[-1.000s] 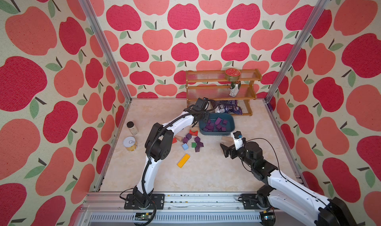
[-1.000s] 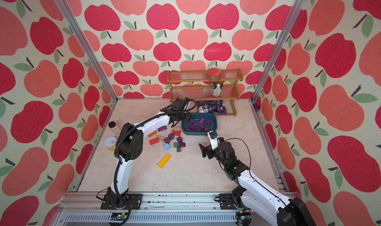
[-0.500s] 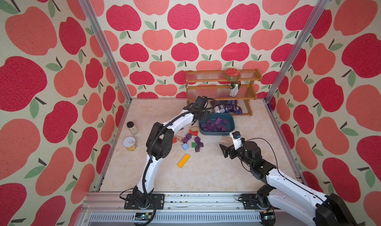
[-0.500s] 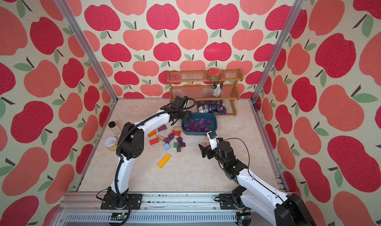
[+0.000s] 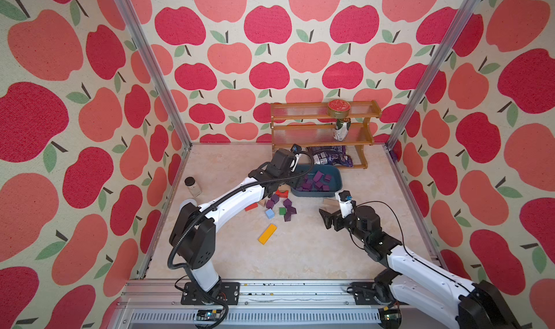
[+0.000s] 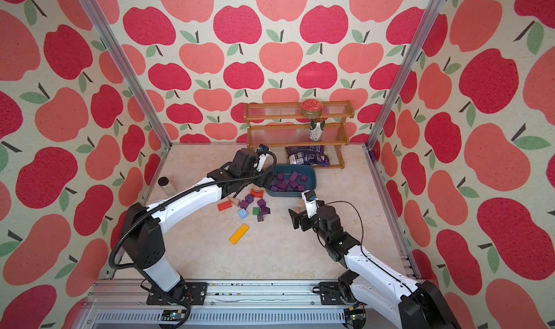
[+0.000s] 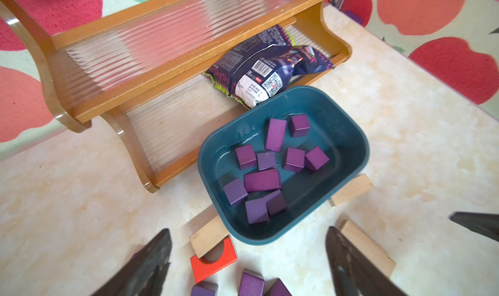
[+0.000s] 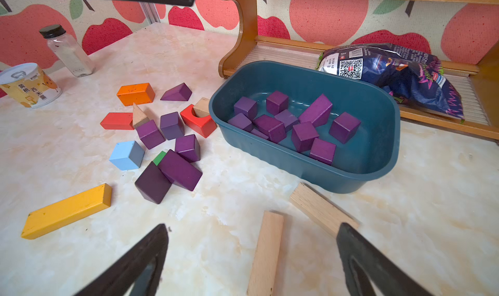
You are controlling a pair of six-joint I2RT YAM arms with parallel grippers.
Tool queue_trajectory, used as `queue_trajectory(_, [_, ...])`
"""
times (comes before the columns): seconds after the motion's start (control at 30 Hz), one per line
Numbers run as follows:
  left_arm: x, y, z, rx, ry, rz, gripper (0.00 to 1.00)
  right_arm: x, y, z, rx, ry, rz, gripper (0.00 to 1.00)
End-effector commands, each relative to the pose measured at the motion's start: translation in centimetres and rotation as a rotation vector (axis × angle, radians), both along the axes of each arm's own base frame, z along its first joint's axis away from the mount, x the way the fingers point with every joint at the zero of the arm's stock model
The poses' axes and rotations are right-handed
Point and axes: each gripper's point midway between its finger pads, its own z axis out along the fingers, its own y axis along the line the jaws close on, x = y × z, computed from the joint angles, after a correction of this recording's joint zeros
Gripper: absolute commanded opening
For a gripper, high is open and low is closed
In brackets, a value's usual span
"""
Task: Pick purple bricks into the storage bin
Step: Place the building block in the storage box.
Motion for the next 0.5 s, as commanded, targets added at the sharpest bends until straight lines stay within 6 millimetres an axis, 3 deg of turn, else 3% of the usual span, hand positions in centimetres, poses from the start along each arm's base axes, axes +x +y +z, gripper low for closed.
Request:
queue_trajectory(0.0, [-1.5,2.1,0.3,-0.005,-0.028,0.014,0.99,0.0,0.1,-0.1,0.029,0.013,0.002,0.99])
queue_trajectory(0.17, [-3.9,4.8,1.8,-0.046,-0.140,0.035,0.99,-0.6,1.5,0.1,0.060,0.012,0.088,0.99])
queue_trajectory(0.47, [-7.3,8.0,-1.0,-0.075,-0.135,0.044,0.99,-0.4,2.2,-1.5,-0.012,0.056,0.132,0.99])
